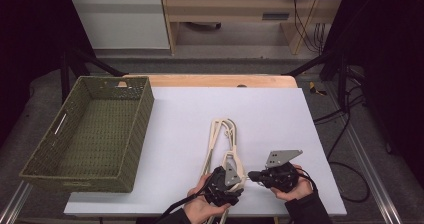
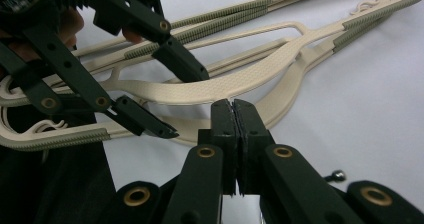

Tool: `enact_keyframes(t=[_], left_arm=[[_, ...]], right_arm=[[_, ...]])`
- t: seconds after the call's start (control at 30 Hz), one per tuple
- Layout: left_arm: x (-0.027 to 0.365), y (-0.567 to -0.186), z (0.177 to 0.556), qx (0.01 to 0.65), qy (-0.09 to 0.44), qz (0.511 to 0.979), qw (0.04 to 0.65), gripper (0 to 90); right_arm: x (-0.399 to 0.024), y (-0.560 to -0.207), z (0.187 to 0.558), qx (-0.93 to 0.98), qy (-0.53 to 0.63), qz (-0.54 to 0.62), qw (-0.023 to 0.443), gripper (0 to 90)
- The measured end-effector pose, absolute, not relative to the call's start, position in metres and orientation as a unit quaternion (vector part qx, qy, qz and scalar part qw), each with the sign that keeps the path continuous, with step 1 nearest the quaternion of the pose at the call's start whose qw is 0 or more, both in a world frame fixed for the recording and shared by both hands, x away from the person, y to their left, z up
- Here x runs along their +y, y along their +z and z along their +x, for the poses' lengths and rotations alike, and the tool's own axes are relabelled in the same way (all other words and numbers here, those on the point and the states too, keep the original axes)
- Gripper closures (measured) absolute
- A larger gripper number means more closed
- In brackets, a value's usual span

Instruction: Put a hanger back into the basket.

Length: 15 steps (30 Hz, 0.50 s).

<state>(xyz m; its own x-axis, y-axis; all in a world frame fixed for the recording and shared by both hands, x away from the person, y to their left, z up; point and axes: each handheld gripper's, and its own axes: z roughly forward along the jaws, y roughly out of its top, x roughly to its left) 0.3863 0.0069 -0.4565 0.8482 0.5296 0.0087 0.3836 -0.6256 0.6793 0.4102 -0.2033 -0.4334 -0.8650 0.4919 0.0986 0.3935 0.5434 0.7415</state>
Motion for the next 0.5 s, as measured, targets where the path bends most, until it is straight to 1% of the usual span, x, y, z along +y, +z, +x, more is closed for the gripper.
enact_keyframes(t=[0.17,0.37,0.4,0.47,0.5], left_arm=[[0.006,-0.459,0.387,0.262,0.099,0.897,0.341,68.0],[0.008,-0.457,0.385,0.276,0.104,0.892,0.342,71.0],[0.009,-0.456,0.385,0.281,0.107,0.89,0.344,71.3],[0.011,-0.455,0.385,0.283,0.11,0.891,0.338,71.8],[0.012,-0.454,0.385,0.287,0.112,0.889,0.339,72.0]], right_arm=[[-0.202,-0.431,0.409,0.878,0.403,0.253,0.061,89.0],[-0.2,-0.429,0.407,0.876,0.401,0.258,0.064,87.7],[-0.201,-0.429,0.407,0.876,0.405,0.254,0.065,85.9],[-0.202,-0.424,0.405,0.868,0.42,0.254,0.071,78.2],[-0.203,-0.422,0.404,0.865,0.427,0.254,0.077,77.2]])
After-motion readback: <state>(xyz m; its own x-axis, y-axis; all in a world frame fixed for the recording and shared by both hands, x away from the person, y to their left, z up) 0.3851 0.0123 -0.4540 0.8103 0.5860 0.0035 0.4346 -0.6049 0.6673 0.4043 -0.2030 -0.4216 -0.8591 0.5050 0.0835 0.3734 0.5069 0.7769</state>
